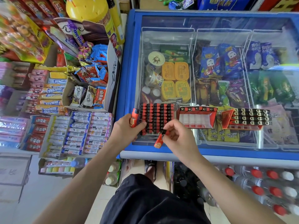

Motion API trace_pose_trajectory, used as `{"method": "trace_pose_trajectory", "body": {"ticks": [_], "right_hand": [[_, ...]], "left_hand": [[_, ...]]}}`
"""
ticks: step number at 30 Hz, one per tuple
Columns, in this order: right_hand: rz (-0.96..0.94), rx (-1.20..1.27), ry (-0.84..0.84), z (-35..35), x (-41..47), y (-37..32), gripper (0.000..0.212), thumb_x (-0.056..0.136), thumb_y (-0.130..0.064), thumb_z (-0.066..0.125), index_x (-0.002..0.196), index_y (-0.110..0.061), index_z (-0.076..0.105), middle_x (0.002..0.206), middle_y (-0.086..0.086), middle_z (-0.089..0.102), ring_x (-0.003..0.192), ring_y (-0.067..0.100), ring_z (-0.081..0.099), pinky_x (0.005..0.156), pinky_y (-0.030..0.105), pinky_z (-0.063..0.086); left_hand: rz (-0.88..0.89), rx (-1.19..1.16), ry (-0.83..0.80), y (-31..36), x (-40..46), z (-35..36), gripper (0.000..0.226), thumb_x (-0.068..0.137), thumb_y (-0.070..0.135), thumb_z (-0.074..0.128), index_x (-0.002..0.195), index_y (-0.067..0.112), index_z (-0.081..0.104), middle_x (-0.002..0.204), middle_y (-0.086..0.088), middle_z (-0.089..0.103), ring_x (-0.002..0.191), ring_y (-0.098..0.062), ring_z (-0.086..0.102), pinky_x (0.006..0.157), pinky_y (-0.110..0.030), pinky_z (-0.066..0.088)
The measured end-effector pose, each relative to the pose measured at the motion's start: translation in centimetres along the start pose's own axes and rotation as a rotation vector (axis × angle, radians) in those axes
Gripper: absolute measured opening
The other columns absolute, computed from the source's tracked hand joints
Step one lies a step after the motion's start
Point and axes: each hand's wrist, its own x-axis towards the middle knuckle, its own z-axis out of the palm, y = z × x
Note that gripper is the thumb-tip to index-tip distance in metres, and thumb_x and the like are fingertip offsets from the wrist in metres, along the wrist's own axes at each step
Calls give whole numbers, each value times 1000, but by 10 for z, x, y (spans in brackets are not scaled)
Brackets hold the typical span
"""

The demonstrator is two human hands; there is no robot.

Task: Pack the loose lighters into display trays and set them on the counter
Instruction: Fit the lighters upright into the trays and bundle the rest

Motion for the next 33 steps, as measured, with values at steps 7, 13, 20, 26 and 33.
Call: {"method": "trace_pose_trajectory", "body": {"ticks": [7,13,20,26,33], "right_hand": [[-439,-546,41,26,-4,25,16,89,-3,68,99,-11,58,100,-1,56,67,19,58,51,37,52],[-549,-731,39,44,1,38,22,85,4,69,96,-9,56,98,4,53,55,20,48,44,31,49],[-587,-744,60,50,5,40,19,86,5,69,94,-8,58,97,5,55,56,16,44,44,28,48],[-598,-779,70,55,6,49,20,86,5,71,97,-8,62,95,4,56,55,13,41,45,26,47],[-649,-801,134,57,8,44,13,88,3,71,98,-6,68,87,3,55,66,7,24,49,18,37]], "left_hand": [[6,-9,-56,-5,-2,5,23,91,30,76,91,13,60,56,4,63,40,-2,54,40,-13,40],[2,12,-77,-9,0,5,23,90,26,76,98,9,62,63,-2,66,42,-2,56,42,-13,42],[-8,30,-75,-13,3,7,26,89,30,77,98,12,61,69,-4,67,42,-2,57,41,-13,42],[-11,28,-84,-13,6,10,27,89,32,78,95,12,60,68,-3,66,43,-3,57,42,-16,44],[5,46,-71,-13,7,10,25,90,34,77,91,16,59,67,-1,67,45,-5,59,44,-18,47]]}}
